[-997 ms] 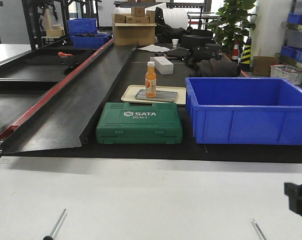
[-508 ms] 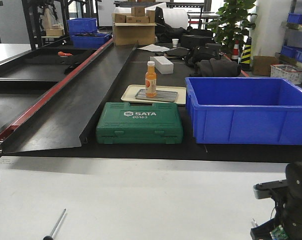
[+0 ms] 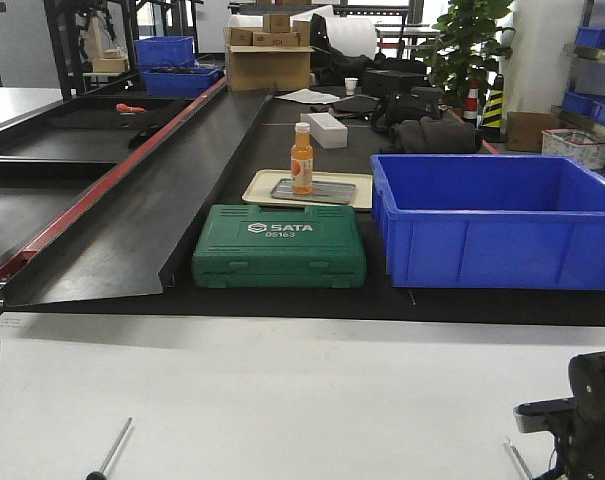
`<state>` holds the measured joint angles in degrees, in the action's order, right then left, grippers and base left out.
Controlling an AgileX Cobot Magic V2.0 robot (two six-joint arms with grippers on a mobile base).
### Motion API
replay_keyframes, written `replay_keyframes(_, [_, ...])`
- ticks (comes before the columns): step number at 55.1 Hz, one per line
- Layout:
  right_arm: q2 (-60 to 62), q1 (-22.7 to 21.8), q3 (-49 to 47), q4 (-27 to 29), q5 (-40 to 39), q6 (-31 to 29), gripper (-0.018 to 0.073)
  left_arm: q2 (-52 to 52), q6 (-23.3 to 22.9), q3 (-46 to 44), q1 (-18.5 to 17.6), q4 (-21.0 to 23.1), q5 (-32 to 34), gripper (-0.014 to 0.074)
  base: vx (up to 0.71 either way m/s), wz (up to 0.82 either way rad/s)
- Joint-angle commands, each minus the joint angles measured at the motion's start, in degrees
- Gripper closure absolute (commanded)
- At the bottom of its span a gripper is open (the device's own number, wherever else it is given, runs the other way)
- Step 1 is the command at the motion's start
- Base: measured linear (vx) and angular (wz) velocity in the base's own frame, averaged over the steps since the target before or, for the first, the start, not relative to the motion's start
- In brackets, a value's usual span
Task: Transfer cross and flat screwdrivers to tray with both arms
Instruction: 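Close both grippers around the screwdriver handles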
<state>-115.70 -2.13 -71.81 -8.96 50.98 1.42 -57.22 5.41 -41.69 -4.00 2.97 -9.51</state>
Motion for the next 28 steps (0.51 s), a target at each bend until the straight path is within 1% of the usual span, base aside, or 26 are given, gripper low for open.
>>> replay_keyframes(1, [2.0, -0.2, -1.3, 2.5, -3.0, -2.9, 0.0065, 0.5, -0.2, -2.2, 0.0, 0.3, 4.2, 0.0016, 0.0, 0.0])
replay_keyframes(5, [1.3, -0.2, -1.3, 4.7, -4.1, -3.4, 0.0067, 0.5, -0.2, -2.2, 0.0, 0.3, 4.2, 0.0016, 0.0, 0.0])
replay_keyframes(11, [0.1, -0.2, -1.3, 6.4, -4.5, -3.9, 0.0086, 0.5, -0.2, -2.2, 0.0, 0.3, 4.1, 0.0016, 0.0, 0.0])
replay_keyframes(18, [-1.2, -0.2, -1.3, 6.8, -3.8, -4.5, 0.0144, 0.5, -0.2, -2.2, 0.0, 0.3, 4.0, 0.0016, 0.0, 0.0])
replay_keyframes(22, [-1.5, -0.2, -1.3, 6.7, -3.8, -4.4, 0.0227, 0.5, -0.2, -2.2, 0.0, 0.3, 4.0, 0.0016, 0.0, 0.0])
replay_keyframes(25, [-1.5, -0.2, -1.3, 6.7, -4.0, -4.4, 0.0318, 0.5, -0.2, -2.2, 0.0, 0.3, 4.0, 0.0016, 0.0, 0.0])
replay_keyframes(28, [-1.4, -0.2, -1.3, 6.7, -4.0, -4.4, 0.0445, 0.5, -0.2, -2.2, 0.0, 0.3, 4.0, 0.0016, 0.0, 0.0])
